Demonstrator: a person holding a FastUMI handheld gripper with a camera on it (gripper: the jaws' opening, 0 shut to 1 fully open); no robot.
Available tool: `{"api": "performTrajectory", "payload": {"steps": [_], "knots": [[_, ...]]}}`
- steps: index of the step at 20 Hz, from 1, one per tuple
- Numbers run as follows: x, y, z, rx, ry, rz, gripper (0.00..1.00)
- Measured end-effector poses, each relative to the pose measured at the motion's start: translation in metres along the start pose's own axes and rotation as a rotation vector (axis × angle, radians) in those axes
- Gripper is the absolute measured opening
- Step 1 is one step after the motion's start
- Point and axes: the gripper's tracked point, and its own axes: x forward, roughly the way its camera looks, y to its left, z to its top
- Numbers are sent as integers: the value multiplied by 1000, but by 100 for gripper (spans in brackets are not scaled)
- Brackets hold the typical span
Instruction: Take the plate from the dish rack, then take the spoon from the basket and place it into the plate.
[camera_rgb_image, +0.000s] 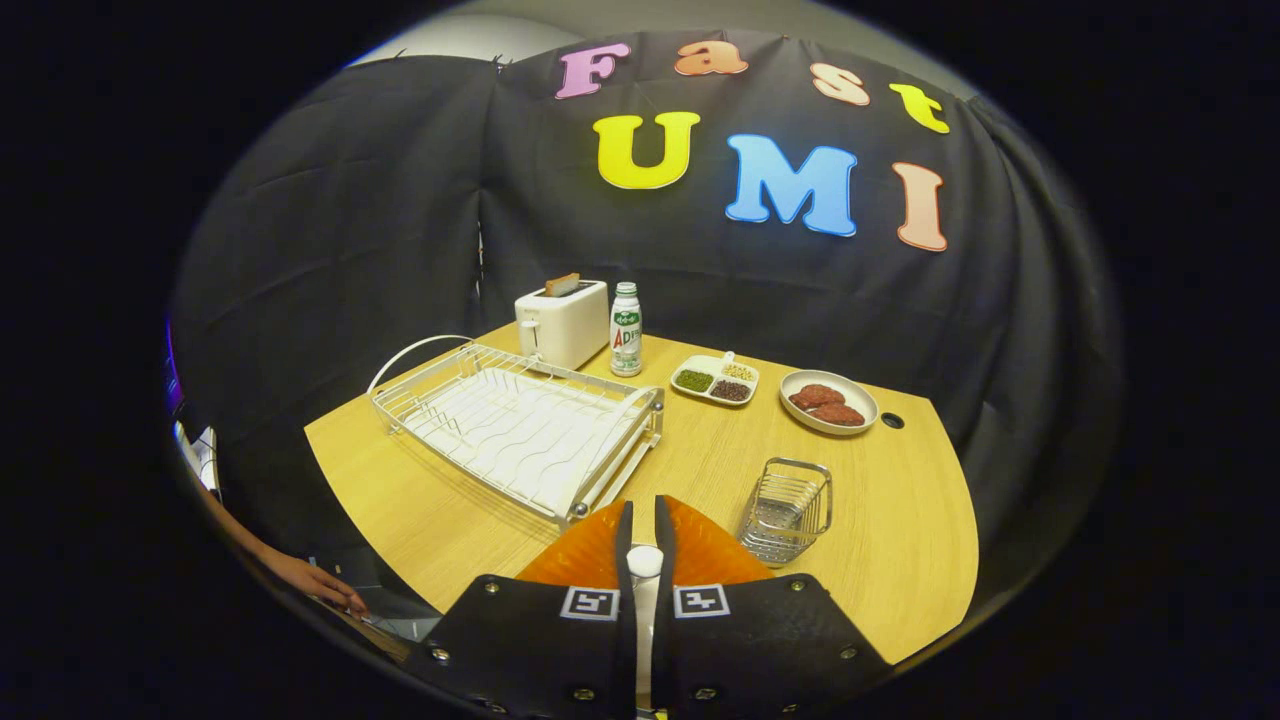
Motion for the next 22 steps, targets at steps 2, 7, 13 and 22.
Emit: {"api": "performTrajectory", "payload": {"steps": [2, 7, 13, 22], "knots": [[7, 8, -2, -7, 11, 23, 6], [21, 30, -6, -36, 35, 78, 6], [34, 41, -17, -51, 65, 109, 6], [21, 10, -5, -5, 7, 26, 47]]}}
